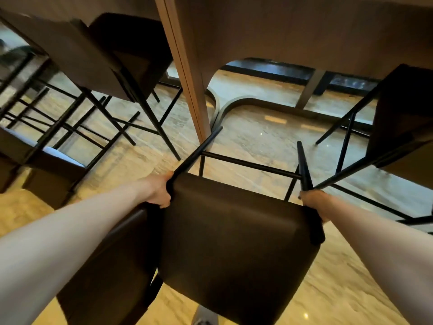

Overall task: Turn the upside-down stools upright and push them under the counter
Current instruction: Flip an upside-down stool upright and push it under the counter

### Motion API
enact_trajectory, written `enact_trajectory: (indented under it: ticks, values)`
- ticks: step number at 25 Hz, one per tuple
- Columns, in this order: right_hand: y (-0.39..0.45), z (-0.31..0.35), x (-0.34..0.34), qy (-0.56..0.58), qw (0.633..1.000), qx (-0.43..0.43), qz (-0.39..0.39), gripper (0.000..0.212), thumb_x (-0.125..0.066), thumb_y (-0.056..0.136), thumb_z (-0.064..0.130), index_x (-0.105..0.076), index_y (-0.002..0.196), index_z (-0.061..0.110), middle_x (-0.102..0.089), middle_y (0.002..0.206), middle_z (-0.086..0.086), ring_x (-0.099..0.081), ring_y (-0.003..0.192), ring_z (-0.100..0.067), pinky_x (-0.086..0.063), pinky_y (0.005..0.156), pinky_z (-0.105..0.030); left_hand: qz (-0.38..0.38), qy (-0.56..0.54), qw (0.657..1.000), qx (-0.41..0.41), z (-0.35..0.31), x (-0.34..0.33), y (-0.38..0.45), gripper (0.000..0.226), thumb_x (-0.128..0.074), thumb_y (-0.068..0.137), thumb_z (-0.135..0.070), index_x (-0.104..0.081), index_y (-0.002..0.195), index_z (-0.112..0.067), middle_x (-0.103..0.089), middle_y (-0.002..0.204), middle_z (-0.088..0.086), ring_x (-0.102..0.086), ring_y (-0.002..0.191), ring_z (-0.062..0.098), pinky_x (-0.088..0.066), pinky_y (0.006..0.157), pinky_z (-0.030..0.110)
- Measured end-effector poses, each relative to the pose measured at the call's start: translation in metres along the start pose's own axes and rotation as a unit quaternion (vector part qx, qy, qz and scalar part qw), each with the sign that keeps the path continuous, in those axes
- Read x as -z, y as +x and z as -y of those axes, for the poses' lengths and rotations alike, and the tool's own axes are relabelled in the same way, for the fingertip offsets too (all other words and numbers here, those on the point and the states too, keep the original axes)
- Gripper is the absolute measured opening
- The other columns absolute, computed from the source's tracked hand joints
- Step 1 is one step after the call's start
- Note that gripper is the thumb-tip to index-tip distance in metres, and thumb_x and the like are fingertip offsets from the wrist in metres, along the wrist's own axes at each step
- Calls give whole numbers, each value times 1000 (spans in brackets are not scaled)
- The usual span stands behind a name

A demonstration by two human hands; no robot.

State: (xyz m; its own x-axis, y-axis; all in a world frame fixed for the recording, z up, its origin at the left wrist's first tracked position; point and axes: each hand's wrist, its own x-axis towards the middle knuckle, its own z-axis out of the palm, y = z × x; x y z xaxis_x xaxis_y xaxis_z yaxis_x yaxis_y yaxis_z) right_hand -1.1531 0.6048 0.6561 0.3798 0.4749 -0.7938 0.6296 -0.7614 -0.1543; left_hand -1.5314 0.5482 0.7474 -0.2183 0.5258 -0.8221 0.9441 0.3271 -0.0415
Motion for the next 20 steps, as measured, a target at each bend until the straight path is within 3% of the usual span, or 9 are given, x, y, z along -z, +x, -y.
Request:
enact_trajectory:
  ticks: [2,5,8,13,16,20]
  values:
    - [-12,14,14,-89,995,41,20,39,-38,105,14,-46,140,-2,-47,144,-20,-45,134,-34,-36,110,-39,27,41,999,17,-7,19,-13,107,-71,77,-13,-5,160,-31,-50,142,14,-55,119,33,-53,90,36]
    - [-14,33,32,-202,977,67,33,44,-36,107,18,-37,147,0,-43,147,-19,-45,133,-34,-38,108,-38,82,66,994,41,-13,43,-25,102,-73,78,-17,-11,158,-33,-54,133,15,-61,108,33,-57,88,40]
    - [-9,54,45,-228,970,74,43,55,-42,105,17,-20,156,14,-44,146,-19,-52,124,-34,-43,100,-40,118,24,991,50,-16,64,-20,97,-72,80,-10,-16,156,-33,-65,120,18,-68,109,34,-56,94,46]
    - [19,67,62,-308,947,71,50,58,-41,105,17,-16,156,16,-49,142,-18,-56,120,-31,-44,95,-38,166,19,985,46,-40,75,5,91,-67,85,-5,-14,156,-29,-73,113,19,-70,108,31,-55,96,45]
    - [40,66,66,-296,952,51,63,60,-42,105,16,-14,157,22,-48,143,-20,-57,116,-33,-44,82,-38,174,51,982,47,-62,79,21,91,-68,85,-10,-15,157,-25,-70,119,18,-68,112,32,-54,99,44]
    - [67,69,79,-308,945,57,90,62,-50,101,10,-23,155,22,-52,136,-17,-61,89,-24,-43,61,-30,166,54,983,53,-81,98,32,75,-69,85,-11,-33,150,-15,-69,120,18,-68,113,31,-53,100,44]
